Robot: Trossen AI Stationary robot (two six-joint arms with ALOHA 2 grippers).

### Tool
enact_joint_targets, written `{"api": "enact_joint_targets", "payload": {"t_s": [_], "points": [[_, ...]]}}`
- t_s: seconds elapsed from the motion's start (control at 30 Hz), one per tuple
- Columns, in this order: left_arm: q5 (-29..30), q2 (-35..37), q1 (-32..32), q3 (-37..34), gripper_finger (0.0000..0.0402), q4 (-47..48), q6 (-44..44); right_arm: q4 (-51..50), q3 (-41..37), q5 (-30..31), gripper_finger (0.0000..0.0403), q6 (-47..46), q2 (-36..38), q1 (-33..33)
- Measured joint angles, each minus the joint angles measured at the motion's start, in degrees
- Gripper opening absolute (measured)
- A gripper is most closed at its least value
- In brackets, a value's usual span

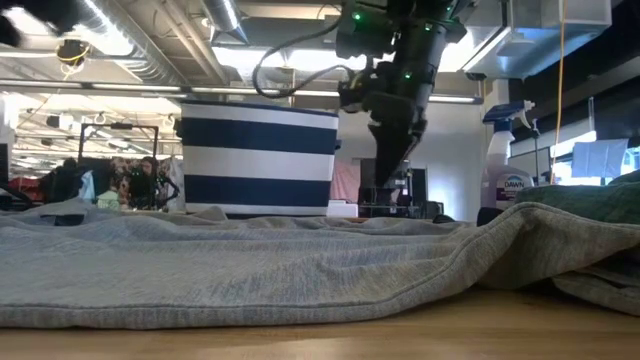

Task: Fold Laundry from Bin
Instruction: Fold the gray shirt

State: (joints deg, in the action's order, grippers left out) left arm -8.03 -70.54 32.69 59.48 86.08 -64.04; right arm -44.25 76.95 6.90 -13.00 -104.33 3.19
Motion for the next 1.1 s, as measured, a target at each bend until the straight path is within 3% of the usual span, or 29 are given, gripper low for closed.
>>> {"api": "enact_joint_targets", "payload": {"t_s": [0.13, 0.4, 0.6, 0.9, 1.0, 1.1], "points": [[13.98, 0.0, -0.04, 0.0, 0.009, -6.23, 5.51, -4.04, 0.0, 2.44, 0.0007, 0.04, 1.2, -2.46], [26.27, -2.46, -1.75, -0.02, 0.009, -20.11, 16.77, -11.24, -2.71, 9.54, 0.0007, -6.9, 7.9, -10.58], [28.44, -6.08, -4.8, -0.03, 0.009, -25.53, 23.98, -14.67, -7.36, 7.94, 0.0007, -17.98, 17.15, -17.95], [28.22, -10.87, -9.13, -0.04, 0.009, -31.05, 31.58, -18.74, -10.65, -5.32, 0.0007, -30.03, 18.57, -30.63], [28.21, -11.86, -10.11, -0.04, 0.009, -33.25, 33.32, -18.49, -12.19, -4.48, 0.0007, -33.64, 18.57, -33.21], [27.95, -12.61, -10.71, -0.04, 0.009, -35.58, 35.51, -16.12, -12.7, 0.97, 0.0007, -34.68, 18.55, -34.7]]}}
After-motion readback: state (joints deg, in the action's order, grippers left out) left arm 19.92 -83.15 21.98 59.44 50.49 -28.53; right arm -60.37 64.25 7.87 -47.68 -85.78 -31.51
